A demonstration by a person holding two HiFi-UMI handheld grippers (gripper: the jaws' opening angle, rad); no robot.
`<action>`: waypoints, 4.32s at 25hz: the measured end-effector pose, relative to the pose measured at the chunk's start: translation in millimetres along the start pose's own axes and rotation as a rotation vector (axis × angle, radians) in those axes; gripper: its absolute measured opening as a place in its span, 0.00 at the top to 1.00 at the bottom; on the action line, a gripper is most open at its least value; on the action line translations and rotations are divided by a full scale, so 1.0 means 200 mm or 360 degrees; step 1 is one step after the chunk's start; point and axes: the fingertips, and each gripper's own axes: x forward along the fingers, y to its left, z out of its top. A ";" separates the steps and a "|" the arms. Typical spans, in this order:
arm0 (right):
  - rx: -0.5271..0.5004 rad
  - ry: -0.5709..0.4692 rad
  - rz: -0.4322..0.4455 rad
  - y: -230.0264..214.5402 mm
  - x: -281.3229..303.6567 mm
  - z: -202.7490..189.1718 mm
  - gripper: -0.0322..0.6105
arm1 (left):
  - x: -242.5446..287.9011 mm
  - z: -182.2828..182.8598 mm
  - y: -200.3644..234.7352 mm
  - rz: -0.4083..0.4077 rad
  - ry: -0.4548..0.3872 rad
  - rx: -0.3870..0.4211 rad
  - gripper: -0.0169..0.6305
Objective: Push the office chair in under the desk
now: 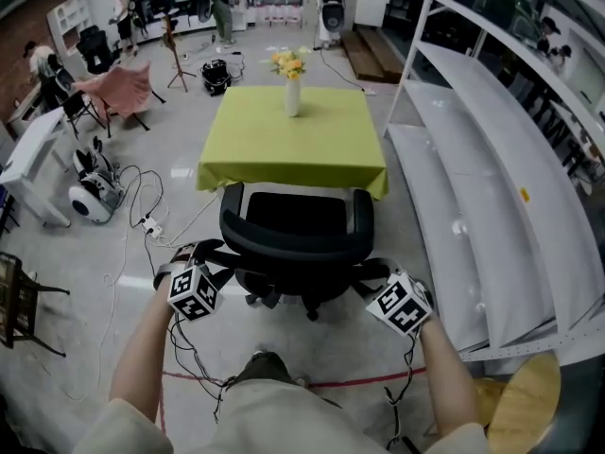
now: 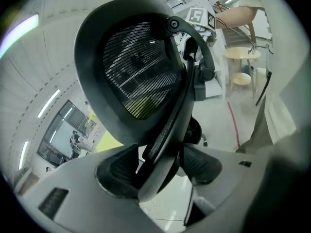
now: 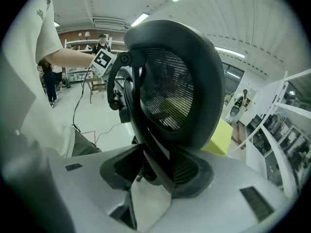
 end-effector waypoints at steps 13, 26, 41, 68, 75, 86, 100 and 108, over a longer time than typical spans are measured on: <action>-0.0035 -0.0079 -0.0005 -0.33 0.24 0.13 0.67 | 0.20 -0.02 0.31 0.0104 -0.0027 -0.0045 0.53; 0.0041 -0.0022 -0.0032 -0.82 0.48 0.26 0.67 | 0.55 0.04 0.71 0.0123 -0.0010 -0.0086 0.52; 0.0120 0.0062 -0.0043 -1.35 0.83 0.46 0.65 | 0.96 0.03 1.26 0.0043 0.0080 -0.0124 0.52; 0.0058 -0.0008 -0.0068 -1.77 1.08 0.60 0.63 | 1.25 0.05 1.64 0.0120 0.0072 -0.0176 0.49; 0.0032 -0.0003 -0.0060 -1.77 1.09 0.58 0.63 | 1.22 0.06 1.62 0.0201 0.0110 -0.0163 0.53; 0.0120 -0.0086 -0.0117 -1.77 1.01 0.67 0.70 | 1.07 0.16 1.61 0.0303 0.0023 -0.0286 0.67; 0.0242 -0.0639 -0.0329 -1.73 0.52 1.17 0.75 | 0.59 0.57 1.79 0.0605 -0.0418 -0.0539 0.78; 0.0322 -0.1032 -0.0461 -1.74 0.19 1.45 0.81 | 0.19 0.87 1.96 0.0837 -0.0727 -0.0470 0.94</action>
